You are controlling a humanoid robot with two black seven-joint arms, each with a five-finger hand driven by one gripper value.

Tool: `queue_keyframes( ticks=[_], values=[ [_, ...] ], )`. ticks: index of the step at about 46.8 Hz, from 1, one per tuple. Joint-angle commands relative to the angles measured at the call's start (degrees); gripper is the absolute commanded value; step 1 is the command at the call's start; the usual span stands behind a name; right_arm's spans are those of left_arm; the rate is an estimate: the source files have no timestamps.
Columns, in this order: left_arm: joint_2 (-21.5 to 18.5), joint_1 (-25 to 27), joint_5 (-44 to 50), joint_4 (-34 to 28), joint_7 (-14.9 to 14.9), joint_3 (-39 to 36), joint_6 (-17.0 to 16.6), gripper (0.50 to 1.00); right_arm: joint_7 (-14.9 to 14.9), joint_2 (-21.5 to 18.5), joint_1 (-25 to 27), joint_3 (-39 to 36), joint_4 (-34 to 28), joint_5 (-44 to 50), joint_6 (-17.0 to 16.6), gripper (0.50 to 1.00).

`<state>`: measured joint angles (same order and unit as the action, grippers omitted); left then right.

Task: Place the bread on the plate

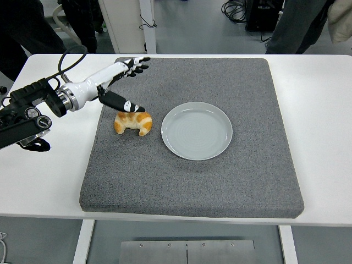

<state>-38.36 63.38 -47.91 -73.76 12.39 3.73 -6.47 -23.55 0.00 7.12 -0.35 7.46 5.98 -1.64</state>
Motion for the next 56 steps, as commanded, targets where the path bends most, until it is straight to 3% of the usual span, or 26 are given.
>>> queue_keyframes(
  ticks=[1, 15, 27, 41, 56],
  values=[
    [-0.9, 1.3, -2.9, -0.2, 0.1, -1.9, 0.0, 0.955, 0.0, 0.0, 0.0, 0.0, 0.0, 0.0, 0.0, 1.000],
    [-2.6, 0.3, -15.5, -0.2, 0.4, -2.1, -0.5, 0.955, 0.0, 0.0, 0.0, 0.0, 0.0, 0.0, 0.0, 1.000],
    [-1.9, -4.1, -23.2, 1.1, 1.2, -2.1, -7.6, 0.955, 0.0, 0.0, 0.0, 0.0, 0.0, 0.0, 0.0, 1.000],
    [4.2, -5.9, -22.8, 8.5, 1.9, -1.7, -10.7, 0.951, 0.0, 0.0, 0.1, 0.0, 0.0, 0.0, 0.0, 1.000],
    [8.4, -6.1, -22.2, 12.4, 2.6, -1.7, -10.9, 0.942, 0.0, 0.0, 0.1, 0.0, 0.0, 0.0, 0.0, 1.000]
  ],
)
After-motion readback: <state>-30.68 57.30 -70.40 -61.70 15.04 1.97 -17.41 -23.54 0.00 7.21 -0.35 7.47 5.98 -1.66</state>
